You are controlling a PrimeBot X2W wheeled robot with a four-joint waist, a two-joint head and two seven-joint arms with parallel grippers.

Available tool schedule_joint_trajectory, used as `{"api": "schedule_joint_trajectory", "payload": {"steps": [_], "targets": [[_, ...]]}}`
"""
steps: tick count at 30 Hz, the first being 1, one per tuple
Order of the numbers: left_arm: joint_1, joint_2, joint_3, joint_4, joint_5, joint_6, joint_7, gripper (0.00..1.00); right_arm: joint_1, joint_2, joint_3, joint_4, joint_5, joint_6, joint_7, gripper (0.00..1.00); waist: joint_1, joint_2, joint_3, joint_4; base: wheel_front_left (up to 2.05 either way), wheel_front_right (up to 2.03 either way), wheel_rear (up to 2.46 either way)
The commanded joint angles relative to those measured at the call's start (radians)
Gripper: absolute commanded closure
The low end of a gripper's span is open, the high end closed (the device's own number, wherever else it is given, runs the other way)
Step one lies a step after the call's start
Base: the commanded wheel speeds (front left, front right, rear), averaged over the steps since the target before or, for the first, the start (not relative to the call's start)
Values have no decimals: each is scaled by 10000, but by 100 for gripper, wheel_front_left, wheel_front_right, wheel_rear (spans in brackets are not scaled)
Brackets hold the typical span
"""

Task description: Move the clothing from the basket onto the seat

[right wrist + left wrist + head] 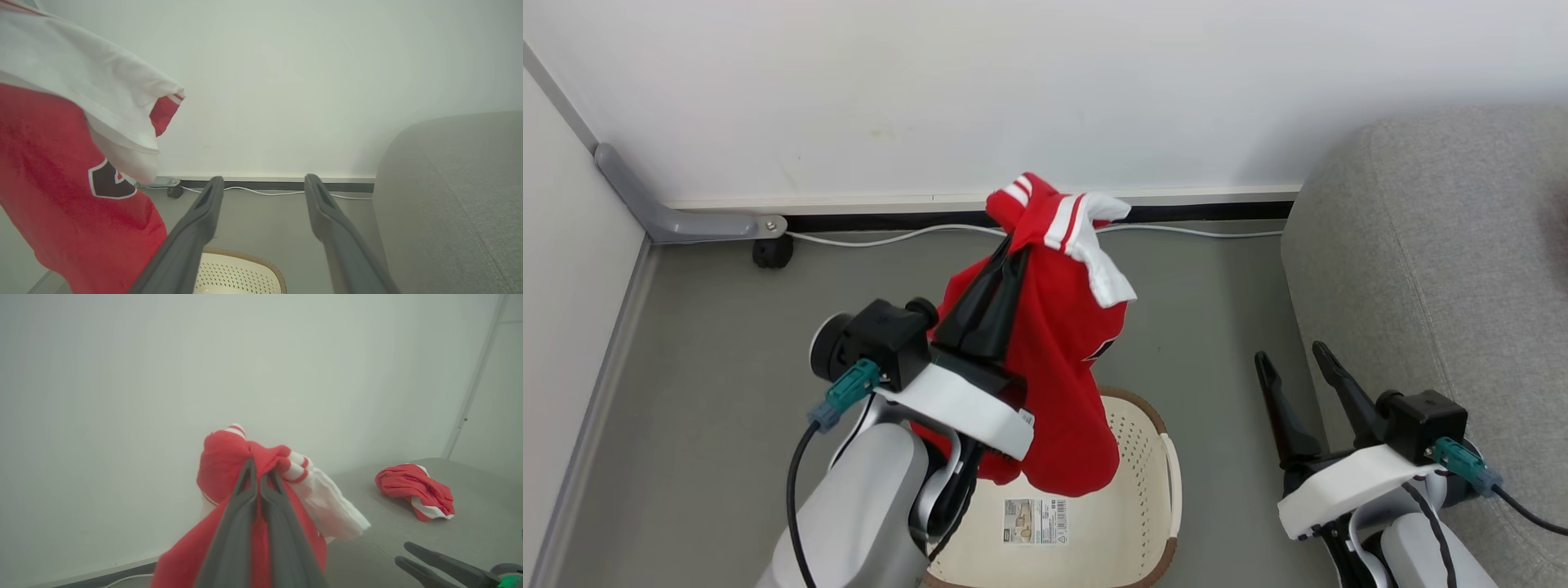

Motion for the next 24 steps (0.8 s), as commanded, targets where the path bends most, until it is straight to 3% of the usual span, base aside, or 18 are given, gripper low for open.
{"api": "schedule_joint_trajectory", "payload": {"steps": [1, 11, 15, 19, 24], "targets": [[-763, 57, 313, -492, 6, -105, -105, 100, -58, 22, 199, -209, -17, 14, -59, 0, 0, -1, 28, -17, 0, 0, 0], [-1504, 38, 70, -474, -187, -239, -105, 100, -318, 55, 682, -489, 5, 14, -59, 0, 0, -1, 194, -157, 0, 0, 0], [-1609, 37, 17, -345, -279, -281, -105, 100, -491, -13, 1555, -917, 409, 14, -59, 0, 0, -1, 226, -178, 0, 0, 0], [-1727, 36, -100, -197, -455, -338, -105, 100, -877, -477, 2892, -1547, 1130, 14, -59, 0, 0, -1, 276, -183, 0, 0, 0], [-1862, 35, -274, -87, -565, -365, -105, 100, -1432, -842, 3806, -2261, 1398, 14, -59, 0, 0, -1, 349, -143, 0, 0, 0]]}}
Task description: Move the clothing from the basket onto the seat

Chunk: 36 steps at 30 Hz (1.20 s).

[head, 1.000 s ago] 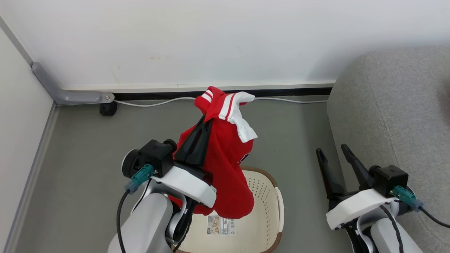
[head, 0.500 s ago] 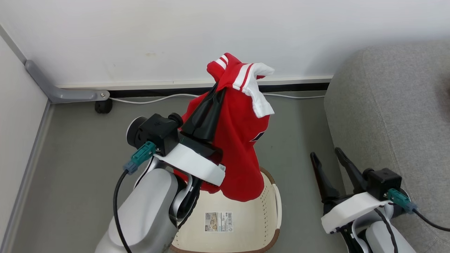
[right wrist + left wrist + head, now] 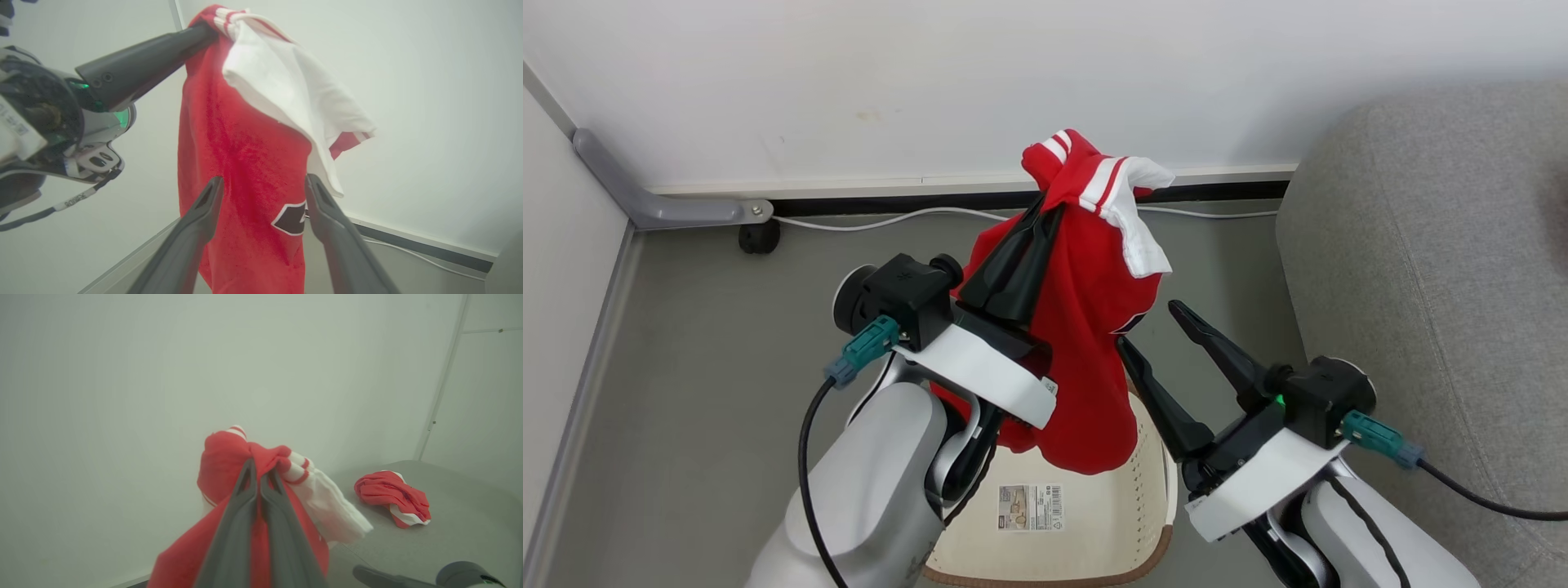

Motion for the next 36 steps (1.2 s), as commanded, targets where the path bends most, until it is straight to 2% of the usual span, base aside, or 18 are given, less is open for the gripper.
{"api": "schedule_joint_trajectory", "payload": {"steps": [1, 4, 9, 15, 24, 25, 27, 36], "targets": [[-605, 85, 270, -256, -61, -99, -89, 100, -296, 29, 277, -402, 78, 14, -59, 0, 0, 0, 26, 26, 0, 0, 0], [-671, 84, 153, -265, -149, -102, -89, 100, -601, -22, 721, -533, 54, 14, -59, 0, 0, 0, 71, 94, 0, 0, 0], [-751, 84, -58, -331, -289, -83, -89, 100, -1110, 108, 1219, -47, -225, 14, -59, 0, 0, 0, 100, 252, 0, 0, 0], [-769, 84, -406, -435, -482, -46, -89, 100, -1426, 664, 1008, 1054, -835, 14, -59, 0, 0, 0, 53, 527, 0, 0, 0], [-758, 84, -1063, -556, -805, 58, -89, 100, -2004, 1243, 828, 2619, -1120, 14, -59, 0, 0, 0, 61, 988, 0, 0, 0], [-750, 84, -1107, -560, -826, 85, -89, 100, -2043, 1279, 828, 2683, -1060, 14, -59, 24, 0, 0, 77, 1020, 0, 0, 0], [-739, 84, -1166, -544, -845, 139, -89, 100, -2096, 1322, 847, 2759, -900, 14, -59, 100, 0, 0, 125, 1074, 0, 0, 0], [-618, 84, -1000, -278, -772, 247, -89, 100, -1983, 1352, 866, 2460, -491, 14, -59, 100, 0, 0, 289, 897, 0, 0, 0]]}}
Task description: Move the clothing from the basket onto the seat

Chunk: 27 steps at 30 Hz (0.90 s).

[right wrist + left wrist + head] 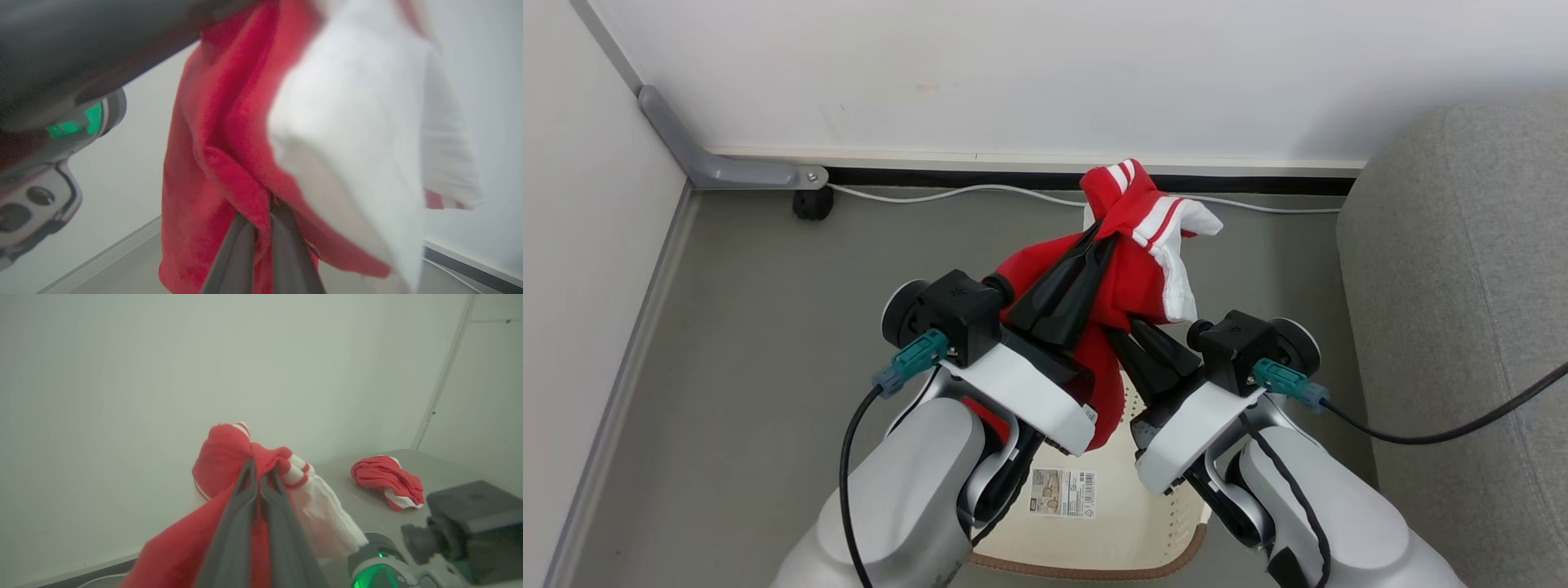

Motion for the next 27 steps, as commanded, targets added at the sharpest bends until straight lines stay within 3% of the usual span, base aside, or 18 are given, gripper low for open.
{"api": "schedule_joint_trajectory", "payload": {"steps": [1, 2, 3, 4, 13, 27], "targets": [[-393, 70, 352, -201, 39, 34, -88, 100, 4, 172, 76, -310, 139, 14, -59, 100, 0, 0, 6, -65, 0, 0, 0], [-347, 70, 392, -156, -10, 0, -88, 96, 58, 145, 90, -374, 168, 14, -59, 100, 0, 0, 7, -128, 0, 0, 0], [-311, 70, 412, -123, -46, -65, -88, 58, 114, 108, 90, -428, 192, 14, -59, 100, 0, 0, 4, -177, 0, 0, 0], [-289, 70, 429, -57, 16, -103, -88, 0, 169, 81, 87, -486, 218, 14, -59, 100, 0, 0, -2, -238, 0, 0, 0], [-6, 70, 921, 518, 427, -335, -88, 0, 695, -310, -322, -1147, 636, 14, -59, 100, 0, 0, -24, -737, 0, 0, 0], [534, 70, 1337, 920, 1545, -754, -88, 0, 1342, -772, -1999, -2158, 364, 14, -59, 100, 0, 0, -145, -1893, 0, 0, 0]]}}
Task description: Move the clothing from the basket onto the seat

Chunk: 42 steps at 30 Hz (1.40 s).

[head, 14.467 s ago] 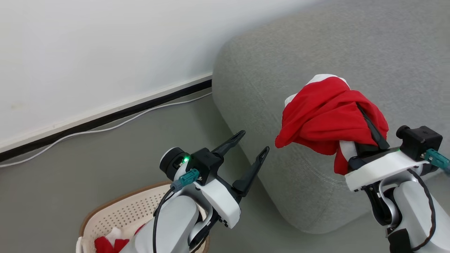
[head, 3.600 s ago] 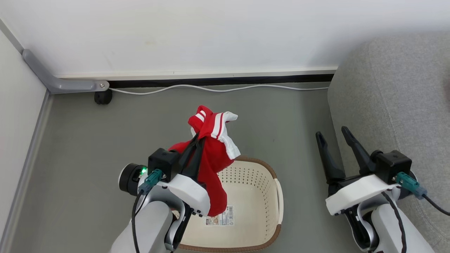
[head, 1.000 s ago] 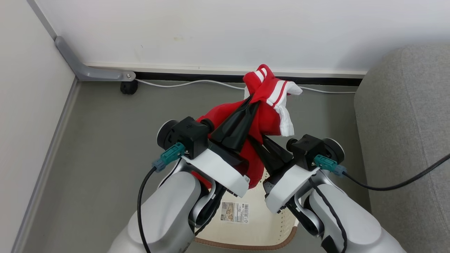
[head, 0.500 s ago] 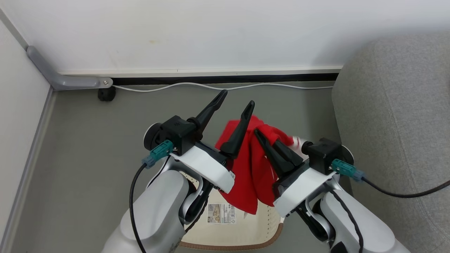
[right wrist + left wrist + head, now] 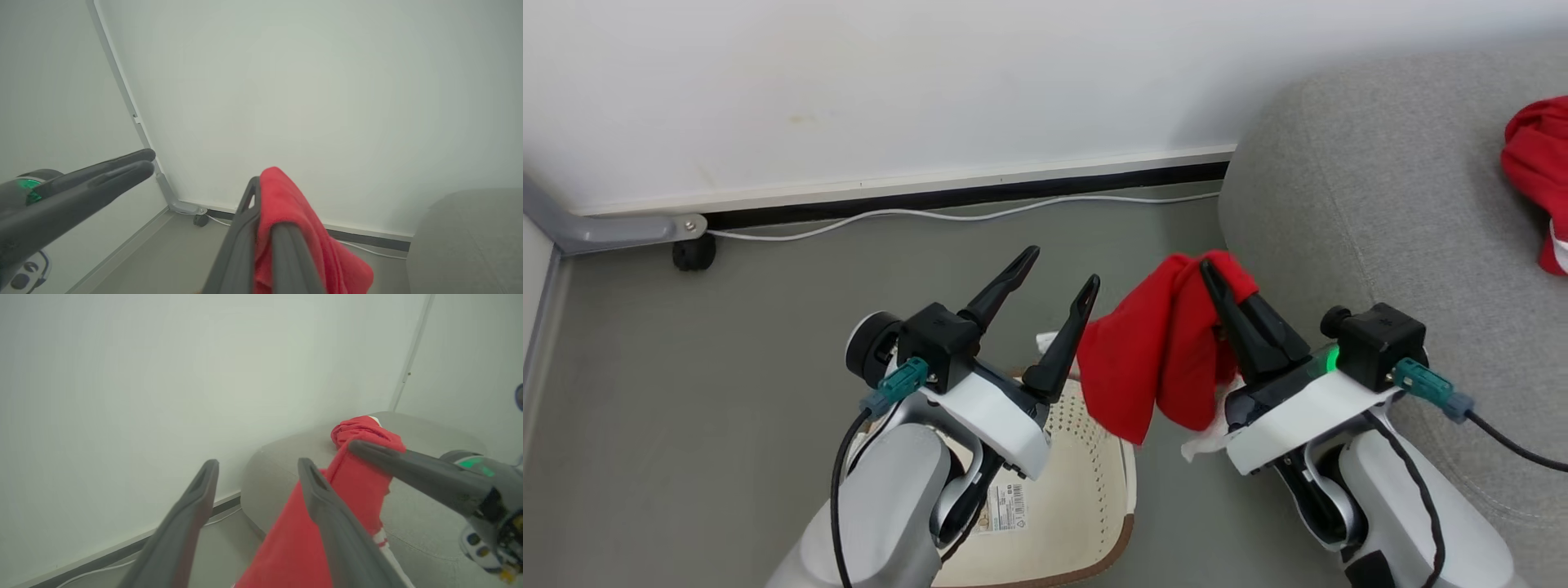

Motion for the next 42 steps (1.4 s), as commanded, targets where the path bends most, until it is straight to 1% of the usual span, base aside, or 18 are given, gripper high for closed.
{"api": "schedule_joint_trajectory", "payload": {"steps": [1, 9, 10, 13, 14, 20, 29, 35, 39, 42], "targets": [[31, 85, 346, -222, 249, -136, -59, 0, 144, 23, -174, -433, -111, 14, -61, 100, 0, 0, -68, -281, 0, 0, 0], [340, 137, 276, -39, 754, -314, -59, 0, 342, -25, -1121, -868, -332, 14, -61, 100, 0, 0, -150, -1184, 0, 0, 0], [380, 188, 165, -2, 831, -352, -59, 0, 359, -12, -1344, -976, -364, 14, -61, 100, 0, 0, -188, -1460, 0, 0, 0], [446, 206, 122, -25, 812, -384, -59, 0, 398, 0, -1609, -1135, -401, 14, -61, 100, 0, 0, -244, -1886, 0, 0, 0], [446, 206, 122, -25, 812, -384, -59, 0, 398, 0, -1609, -1135, -401, 14, -61, 100, 0, 0, -244, -1886, 0, 0, 0], [505, 222, 47, -76, 785, -407, -59, 0, 513, 124, -2073, -1431, -340, 14, -61, 100, 0, 0, -322, -2765, 0, 0, 0], [509, 250, -184, -207, 587, -412, -59, 0, 785, 7, -2407, -1752, -498, 14, -61, 100, 0, 0, -441, -3927, 0, 0, 0], [579, 247, -152, -280, 565, -413, -59, 0, 1110, -105, -2813, -1956, -513, 14, -61, 100, 0, 0, -482, -4430, 0, 0, 0], [574, 223, -208, -307, 557, -413, -59, 0, 1406, -215, -3479, -2127, -538, 14, -61, 100, 0, 0, -447, -4476, 0, 0, 0], [534, 207, -268, -317, 559, -413, -59, 0, 1561, -320, -3787, -2275, -600, 14, -61, 100, 0, 0, -351, -4493, 0, 0, 0]]}}
